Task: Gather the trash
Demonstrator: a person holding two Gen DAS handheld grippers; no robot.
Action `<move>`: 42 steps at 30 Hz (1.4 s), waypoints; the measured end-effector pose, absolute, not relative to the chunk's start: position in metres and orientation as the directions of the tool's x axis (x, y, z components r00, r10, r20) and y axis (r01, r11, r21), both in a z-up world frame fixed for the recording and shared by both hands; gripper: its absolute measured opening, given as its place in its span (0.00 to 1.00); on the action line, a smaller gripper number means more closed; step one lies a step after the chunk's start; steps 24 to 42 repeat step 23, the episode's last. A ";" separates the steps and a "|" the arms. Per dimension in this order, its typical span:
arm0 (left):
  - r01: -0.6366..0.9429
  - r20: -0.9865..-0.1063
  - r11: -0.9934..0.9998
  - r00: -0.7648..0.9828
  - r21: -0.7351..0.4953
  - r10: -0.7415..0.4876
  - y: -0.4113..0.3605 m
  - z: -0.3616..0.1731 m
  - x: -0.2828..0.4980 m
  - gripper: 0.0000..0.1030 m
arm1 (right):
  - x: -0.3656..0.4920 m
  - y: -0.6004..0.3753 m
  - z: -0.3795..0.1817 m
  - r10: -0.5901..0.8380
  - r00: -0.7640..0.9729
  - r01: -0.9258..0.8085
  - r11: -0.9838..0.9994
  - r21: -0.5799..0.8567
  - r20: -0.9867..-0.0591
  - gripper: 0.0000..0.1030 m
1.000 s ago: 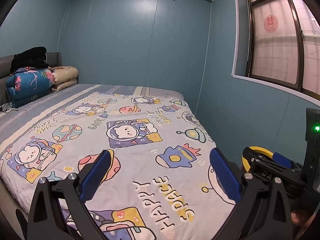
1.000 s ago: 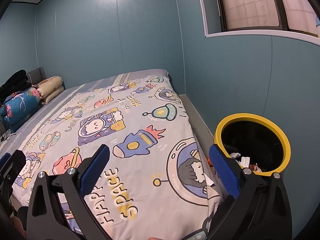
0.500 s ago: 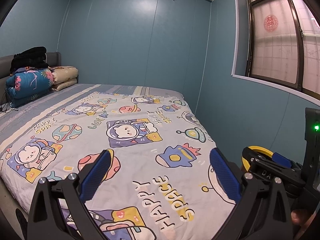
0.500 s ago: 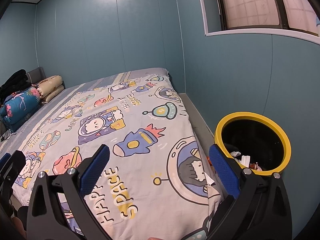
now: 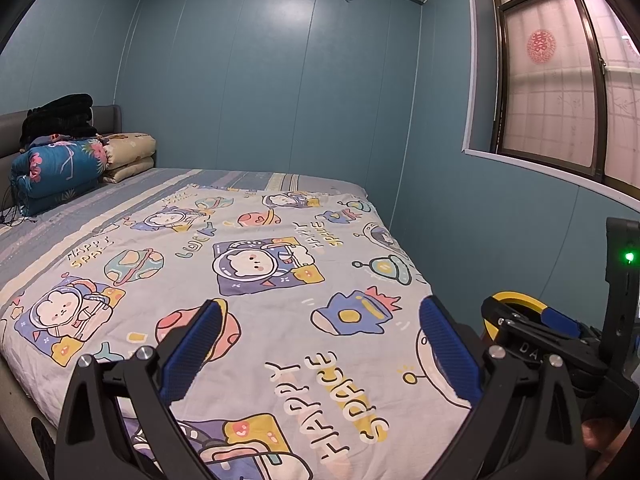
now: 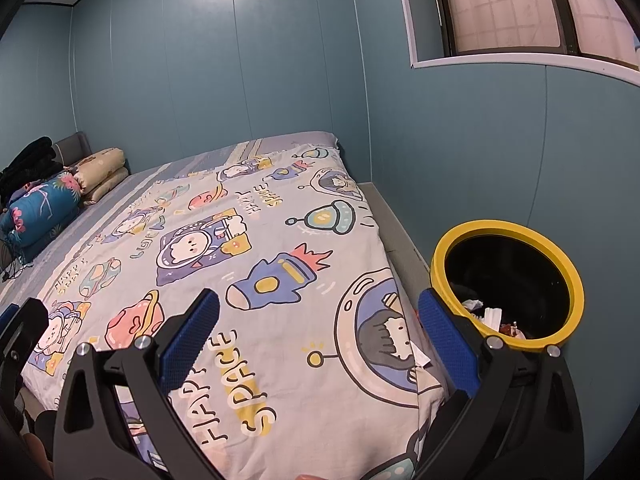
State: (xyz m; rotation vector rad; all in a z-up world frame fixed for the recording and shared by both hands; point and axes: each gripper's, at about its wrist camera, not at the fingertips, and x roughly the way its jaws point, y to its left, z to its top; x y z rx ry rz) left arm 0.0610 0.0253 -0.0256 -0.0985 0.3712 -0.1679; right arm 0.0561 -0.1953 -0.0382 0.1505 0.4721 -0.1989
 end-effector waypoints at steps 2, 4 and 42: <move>0.145 -0.352 0.981 0.919 -0.126 -0.181 0.025 -0.026 0.061 0.93 | 0.056 -0.195 -0.038 -0.153 0.872 0.223 0.970 0.098 -0.465 0.92; 0.143 -0.354 0.982 0.918 -0.125 -0.179 0.025 -0.026 0.061 0.92 | 0.056 -0.195 -0.038 -0.155 0.872 0.224 0.970 0.097 -0.465 0.92; 0.126 -0.373 0.984 0.913 -0.122 -0.163 0.025 -0.030 0.065 0.92 | 0.059 -0.192 -0.042 -0.146 0.863 0.222 0.970 0.102 -0.484 0.92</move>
